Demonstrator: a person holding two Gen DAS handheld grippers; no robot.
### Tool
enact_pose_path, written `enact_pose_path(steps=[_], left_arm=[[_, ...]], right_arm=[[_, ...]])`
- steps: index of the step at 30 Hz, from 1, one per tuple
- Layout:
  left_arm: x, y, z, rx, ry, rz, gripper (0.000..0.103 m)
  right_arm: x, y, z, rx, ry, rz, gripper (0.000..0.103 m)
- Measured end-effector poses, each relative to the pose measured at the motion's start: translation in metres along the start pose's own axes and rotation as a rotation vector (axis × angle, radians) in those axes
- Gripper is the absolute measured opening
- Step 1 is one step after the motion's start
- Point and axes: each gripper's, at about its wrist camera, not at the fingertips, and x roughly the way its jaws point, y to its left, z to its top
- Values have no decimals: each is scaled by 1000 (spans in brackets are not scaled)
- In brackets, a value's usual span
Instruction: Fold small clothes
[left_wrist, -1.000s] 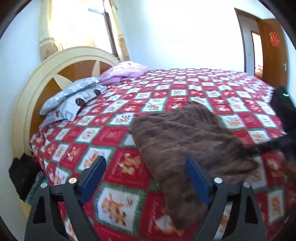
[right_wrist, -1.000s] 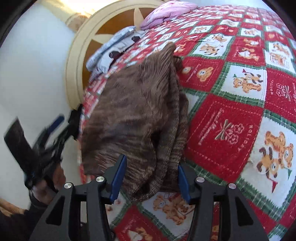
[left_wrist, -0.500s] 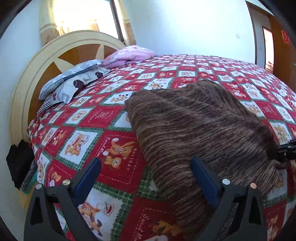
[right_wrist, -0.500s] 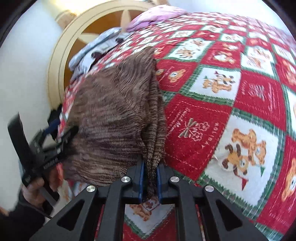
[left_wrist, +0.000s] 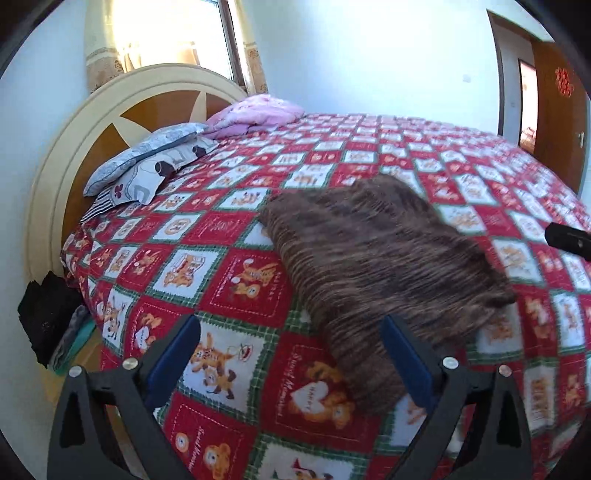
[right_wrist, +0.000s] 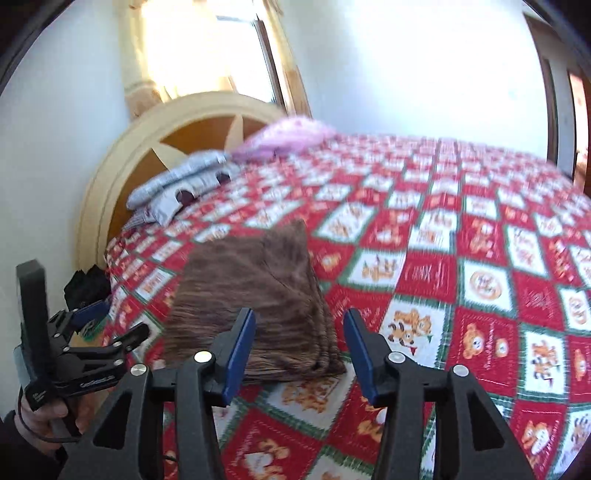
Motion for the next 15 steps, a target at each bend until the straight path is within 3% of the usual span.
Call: enact_pose_path(steps=[7, 15], left_arm=[[-34, 0, 10, -23, -85, -59, 101], [-53, -2, 16, -23, -141, -59, 101]], right_arm=[[-41, 26, -2, -65, -66, -28, 55], [-58, 37, -5, -113, -88, -24, 56]])
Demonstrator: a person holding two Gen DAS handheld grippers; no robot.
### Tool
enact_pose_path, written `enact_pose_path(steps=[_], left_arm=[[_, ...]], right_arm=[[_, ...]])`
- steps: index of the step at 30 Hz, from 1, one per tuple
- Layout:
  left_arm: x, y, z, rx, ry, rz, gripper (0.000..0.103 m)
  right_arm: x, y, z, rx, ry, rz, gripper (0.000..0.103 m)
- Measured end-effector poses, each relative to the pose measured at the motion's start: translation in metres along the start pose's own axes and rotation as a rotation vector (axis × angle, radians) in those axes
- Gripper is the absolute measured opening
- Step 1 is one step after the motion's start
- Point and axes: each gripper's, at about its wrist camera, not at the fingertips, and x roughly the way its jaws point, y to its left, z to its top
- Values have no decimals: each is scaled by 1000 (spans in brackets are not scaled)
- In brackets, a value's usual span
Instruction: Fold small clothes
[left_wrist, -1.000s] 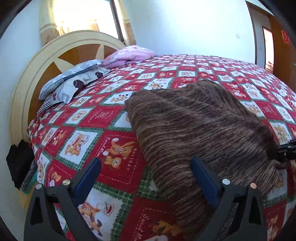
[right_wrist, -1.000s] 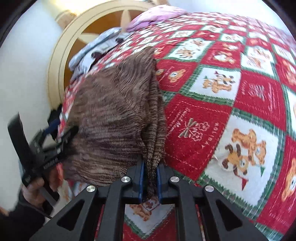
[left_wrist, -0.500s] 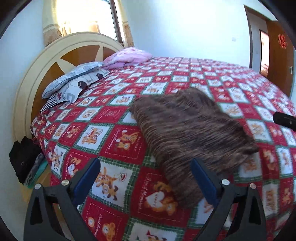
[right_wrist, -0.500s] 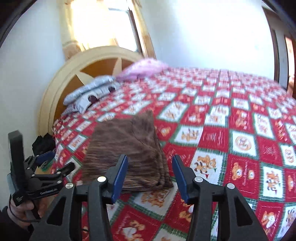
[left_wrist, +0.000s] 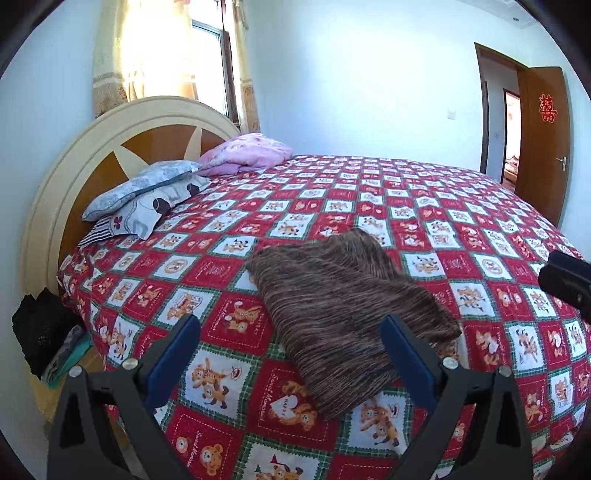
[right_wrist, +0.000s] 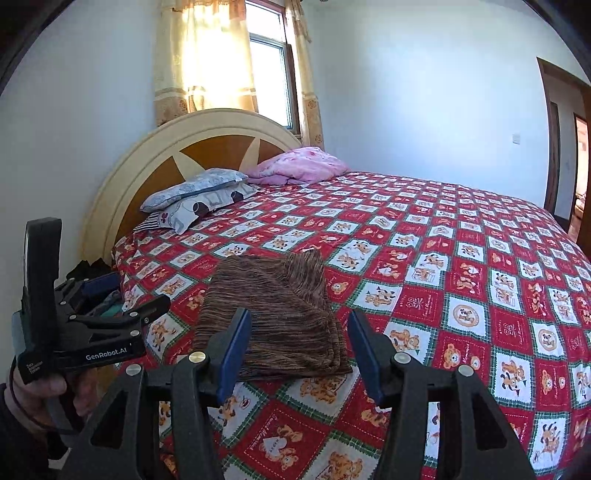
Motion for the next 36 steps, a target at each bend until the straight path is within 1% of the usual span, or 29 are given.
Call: enact_pose_path(steps=[12, 18, 36], left_arm=[[-9, -2, 2, -4, -18, -7, 101], [-11, 1, 3, -16, -19, 0, 101], [-12, 5, 5, -16, -29, -3, 101]], right_arm=[[3, 12, -1, -20, 16, 16, 56], [-3, 15, 1, -34, -2, 12, 57], [-8, 15, 1, -36, -13, 14, 59]])
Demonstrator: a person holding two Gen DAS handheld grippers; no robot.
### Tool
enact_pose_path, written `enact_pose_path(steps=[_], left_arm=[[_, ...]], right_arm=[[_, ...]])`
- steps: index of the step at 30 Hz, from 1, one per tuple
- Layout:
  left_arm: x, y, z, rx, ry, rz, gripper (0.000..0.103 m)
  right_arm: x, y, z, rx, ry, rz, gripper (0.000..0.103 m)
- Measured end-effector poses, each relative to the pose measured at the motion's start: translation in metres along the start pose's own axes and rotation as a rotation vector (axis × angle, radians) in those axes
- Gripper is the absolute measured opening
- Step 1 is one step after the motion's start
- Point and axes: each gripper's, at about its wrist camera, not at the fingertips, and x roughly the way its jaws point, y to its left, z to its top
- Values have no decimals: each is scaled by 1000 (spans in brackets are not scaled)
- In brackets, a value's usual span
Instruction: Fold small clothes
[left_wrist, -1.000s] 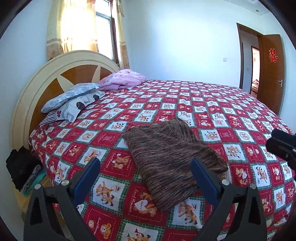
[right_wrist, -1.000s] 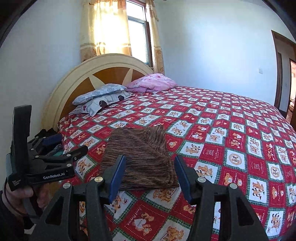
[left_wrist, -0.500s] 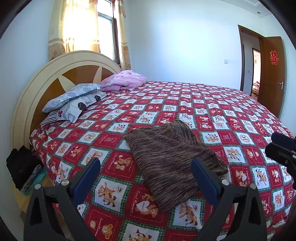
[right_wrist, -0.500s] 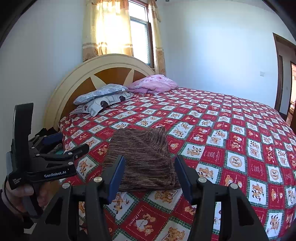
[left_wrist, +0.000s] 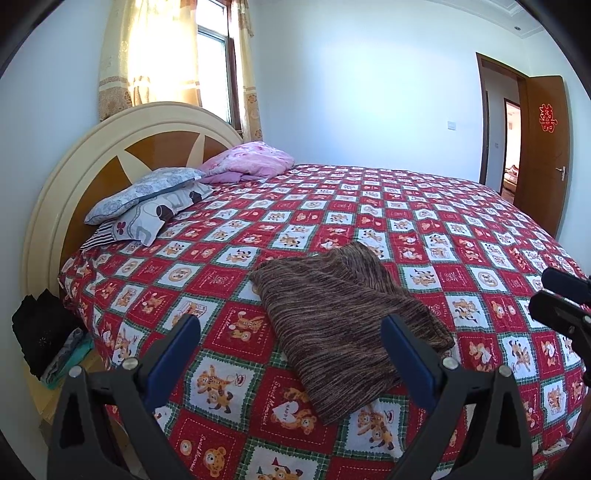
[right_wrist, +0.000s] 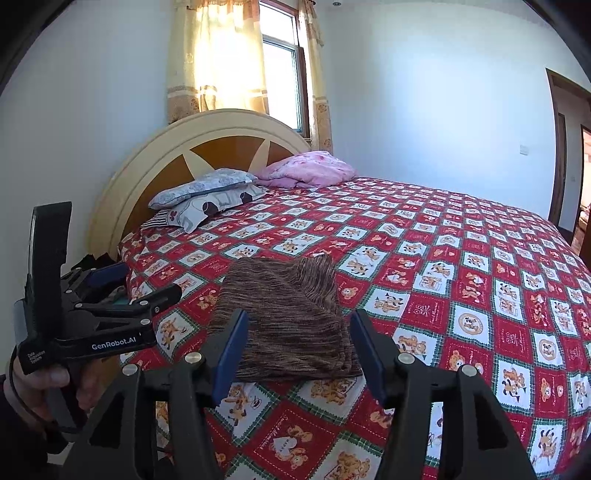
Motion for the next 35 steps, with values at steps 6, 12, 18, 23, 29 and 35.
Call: enact_pose_path(steps=[6, 12, 18, 23, 29, 35], left_arm=[[1, -2, -1, 4, 5, 0, 101], [2, -3, -1, 5, 8, -2, 101], [6, -4, -3, 5, 31, 1, 103], [8, -2, -3, -4, 45, -1, 103], [7, -1, -3, -2, 41, 9, 103], [4, -1, -3, 12, 14, 30, 103]], right_arm=[[-1, -2, 0, 1, -1, 1, 60], [-2, 3, 0, -7, -1, 6, 61], [0, 7, -2, -13, 6, 7, 61], [0, 8, -2, -12, 2, 5, 61], [0, 7, -2, -12, 0, 5, 61], [1, 8, -3, -15, 8, 5, 61]])
